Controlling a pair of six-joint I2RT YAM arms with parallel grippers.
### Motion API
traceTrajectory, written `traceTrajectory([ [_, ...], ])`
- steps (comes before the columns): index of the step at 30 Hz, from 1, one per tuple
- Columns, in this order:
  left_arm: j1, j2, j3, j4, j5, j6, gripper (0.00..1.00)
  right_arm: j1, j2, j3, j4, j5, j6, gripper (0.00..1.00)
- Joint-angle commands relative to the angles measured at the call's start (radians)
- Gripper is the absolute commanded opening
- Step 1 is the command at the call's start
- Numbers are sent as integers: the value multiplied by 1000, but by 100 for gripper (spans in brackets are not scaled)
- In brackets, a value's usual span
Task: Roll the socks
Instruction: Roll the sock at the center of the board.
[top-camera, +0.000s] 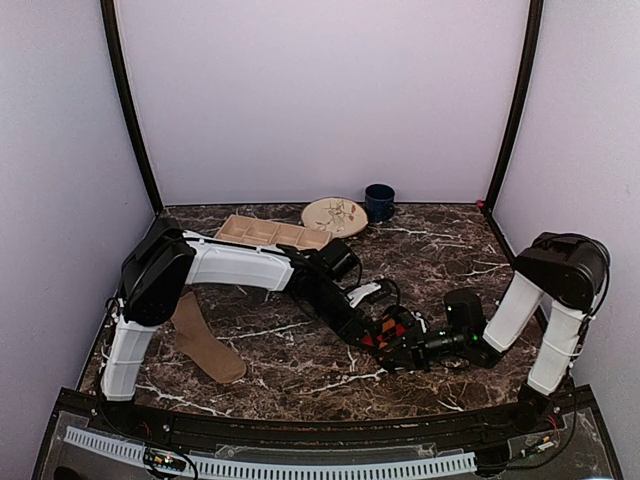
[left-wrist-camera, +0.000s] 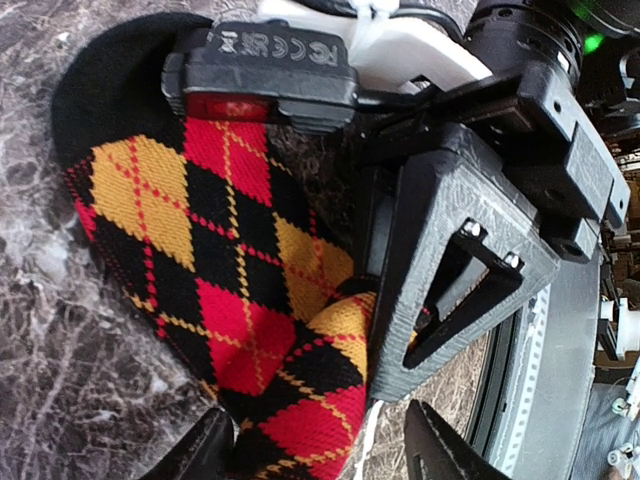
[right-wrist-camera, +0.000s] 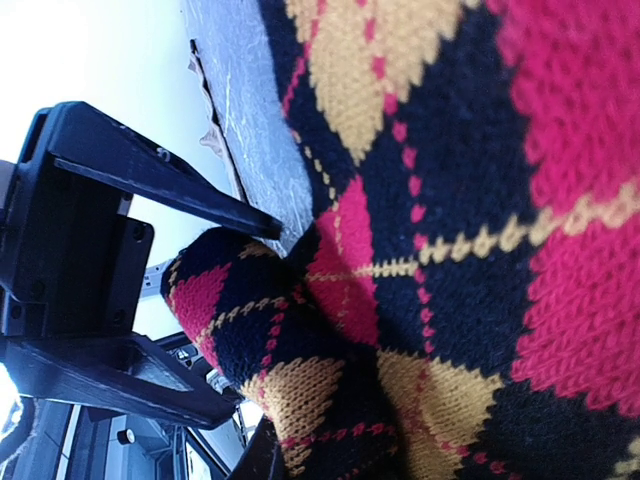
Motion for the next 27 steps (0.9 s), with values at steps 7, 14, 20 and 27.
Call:
traceTrajectory([
  [7,-12,22,-24,3,21,-11,56,-8,32,-13,67,-19,26,11],
  [14,-12,35,-18,2,21,-11,51,-8,4,-1,-28,-21,-26,11],
  [20,-12,42,-1,-3,19,-6,48,-8,-79,74,-391,3,-221,11],
  [27,-11,50,15,-7,26,-7,43,-7,-124,140,-608,43,-360,12],
])
